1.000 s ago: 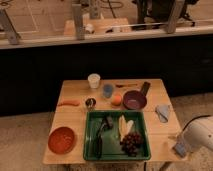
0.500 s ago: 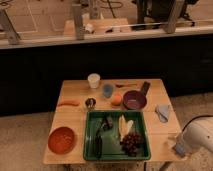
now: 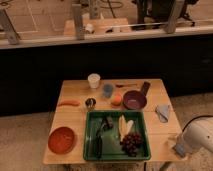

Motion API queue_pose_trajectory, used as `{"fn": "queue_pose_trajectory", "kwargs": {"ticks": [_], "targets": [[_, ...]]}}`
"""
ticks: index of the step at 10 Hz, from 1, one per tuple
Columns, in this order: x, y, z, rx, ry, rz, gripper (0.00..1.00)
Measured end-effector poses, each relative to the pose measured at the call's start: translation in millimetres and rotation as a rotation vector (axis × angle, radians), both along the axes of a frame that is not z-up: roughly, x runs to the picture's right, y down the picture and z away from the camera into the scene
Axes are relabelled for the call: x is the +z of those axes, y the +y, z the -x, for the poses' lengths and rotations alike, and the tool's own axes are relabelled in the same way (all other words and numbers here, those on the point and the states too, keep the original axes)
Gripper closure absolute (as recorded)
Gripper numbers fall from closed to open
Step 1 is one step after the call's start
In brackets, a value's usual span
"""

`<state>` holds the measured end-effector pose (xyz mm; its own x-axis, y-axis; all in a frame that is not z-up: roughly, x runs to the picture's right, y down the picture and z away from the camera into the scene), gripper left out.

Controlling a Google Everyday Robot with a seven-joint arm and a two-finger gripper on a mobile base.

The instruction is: Place sponge in tray

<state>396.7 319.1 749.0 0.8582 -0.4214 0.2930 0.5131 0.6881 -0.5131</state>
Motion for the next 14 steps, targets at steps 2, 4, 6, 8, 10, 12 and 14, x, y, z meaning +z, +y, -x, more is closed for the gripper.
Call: {"fn": "queue_pose_trajectory", "kwargs": {"ticks": [2, 4, 6, 8, 10, 12, 14], "targets": [[0.0, 0.3, -3.1, 0.002, 0.002, 0.003, 0.2], [0.1, 0.5, -7.4, 0.006, 0.006, 0.005, 0.2], [1.2, 0.2, -10.3, 0.011, 0.009, 0.008, 0.2], [3.5, 0.3, -14.5, 0.017, 0.015, 0.015, 0.2], [4.6, -0.4, -18.2, 0.027, 0.019, 0.017, 0.2], [6.5, -1.3, -19.6, 0.032, 0.022, 0.019, 0.2], [7.8, -1.2, -20.4, 0.037, 0.029, 0.02, 0.2]]}}
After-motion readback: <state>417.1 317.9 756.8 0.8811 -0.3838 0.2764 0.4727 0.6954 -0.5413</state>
